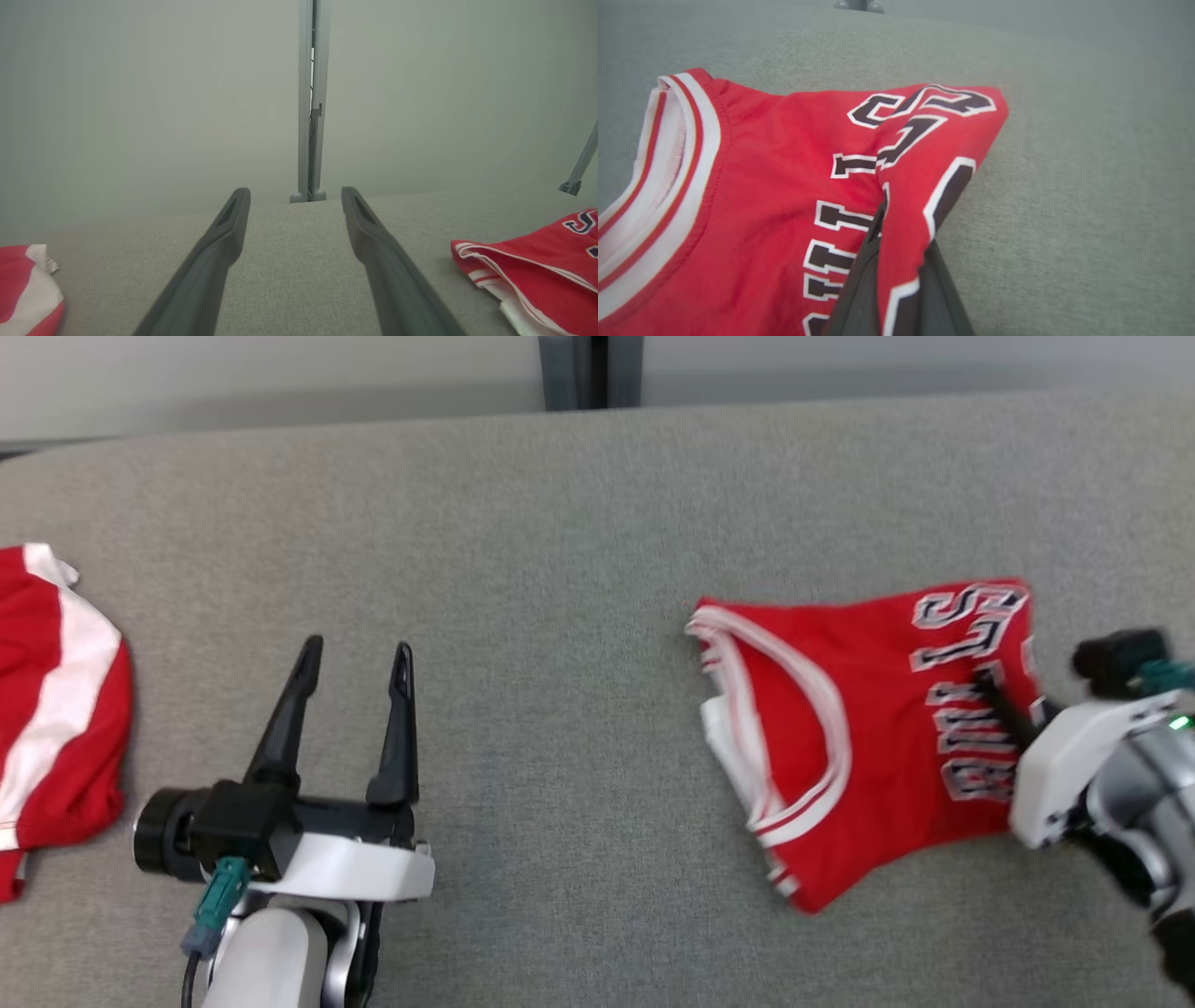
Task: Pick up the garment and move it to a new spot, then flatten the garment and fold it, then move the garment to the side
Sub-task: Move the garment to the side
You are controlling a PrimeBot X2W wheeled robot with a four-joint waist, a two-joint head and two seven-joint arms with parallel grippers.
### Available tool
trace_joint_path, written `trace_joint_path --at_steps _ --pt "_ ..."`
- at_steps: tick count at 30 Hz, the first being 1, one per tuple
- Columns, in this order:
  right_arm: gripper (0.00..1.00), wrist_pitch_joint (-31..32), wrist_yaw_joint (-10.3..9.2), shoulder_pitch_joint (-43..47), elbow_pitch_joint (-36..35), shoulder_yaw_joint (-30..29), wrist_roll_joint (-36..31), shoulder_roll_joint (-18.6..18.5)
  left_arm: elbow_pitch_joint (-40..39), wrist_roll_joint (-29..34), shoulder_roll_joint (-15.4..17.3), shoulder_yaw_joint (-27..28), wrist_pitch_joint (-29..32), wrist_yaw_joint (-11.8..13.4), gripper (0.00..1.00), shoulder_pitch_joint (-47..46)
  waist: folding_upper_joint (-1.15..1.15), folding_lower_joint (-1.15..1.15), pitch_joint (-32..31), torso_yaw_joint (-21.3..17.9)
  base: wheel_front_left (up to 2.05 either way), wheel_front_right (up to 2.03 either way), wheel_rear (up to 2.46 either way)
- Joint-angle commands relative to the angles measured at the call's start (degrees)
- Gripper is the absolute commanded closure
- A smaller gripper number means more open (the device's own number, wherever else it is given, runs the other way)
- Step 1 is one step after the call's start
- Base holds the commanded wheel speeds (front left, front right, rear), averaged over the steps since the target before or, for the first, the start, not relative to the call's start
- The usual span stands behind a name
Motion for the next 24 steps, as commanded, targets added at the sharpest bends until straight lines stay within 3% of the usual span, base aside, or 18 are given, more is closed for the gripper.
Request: trace_joint_path --at_steps 1,8,13,24 --pt "1.0 -0.41 -0.01 -2.22 0.65 -1.41 -1.1 -2.63 -0.39 0.73 0.18 0.14 -0.18 -0.5 0.0 -2.21 0.0 0.0 4.4 -1.24 0.0 0.0 0.0" --pt "1.0 -1.73 -0.01 -6.99 4.6 -9.01 -7.2 -9.33 -0.83 1.36 0.21 -0.16 -0.18 -1.67 0.0 -7.47 0.0 0.0 12.15 -1.69 0.0 0.0 0.0" --pt "1.0 -1.15 -0.02 -8.92 6.42 -14.6 -11.4 -10.3 -0.94 1.46 0.21 -0.66 -0.18 -1.97 0.0 -9.39 0.0 0.0 15.05 -1.92 0.0 0.0 0.0" --pt "1.0 4.3 -0.02 -11.69 3.56 -23.73 -30.87 -11.33 -0.52 1.53 0.21 -0.07 -0.18 -2.79 0.0 -11.36 0.0 0.0 18.45 -2.23 0.0 0.0 0.0"
